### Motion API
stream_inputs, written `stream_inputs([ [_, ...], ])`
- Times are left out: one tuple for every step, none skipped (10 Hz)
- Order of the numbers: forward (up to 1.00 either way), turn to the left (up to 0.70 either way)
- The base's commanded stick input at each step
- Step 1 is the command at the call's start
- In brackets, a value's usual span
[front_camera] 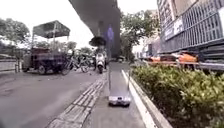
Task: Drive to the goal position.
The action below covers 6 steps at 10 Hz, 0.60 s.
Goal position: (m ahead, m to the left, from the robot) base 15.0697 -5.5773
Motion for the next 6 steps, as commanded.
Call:
stream_inputs([
  [0.69,0.01],
  [0.69,0.01],
  [0.69,0.01],
  [0.69,0.01],
  [0.69,0.01],
  [0.69,0.01],
])
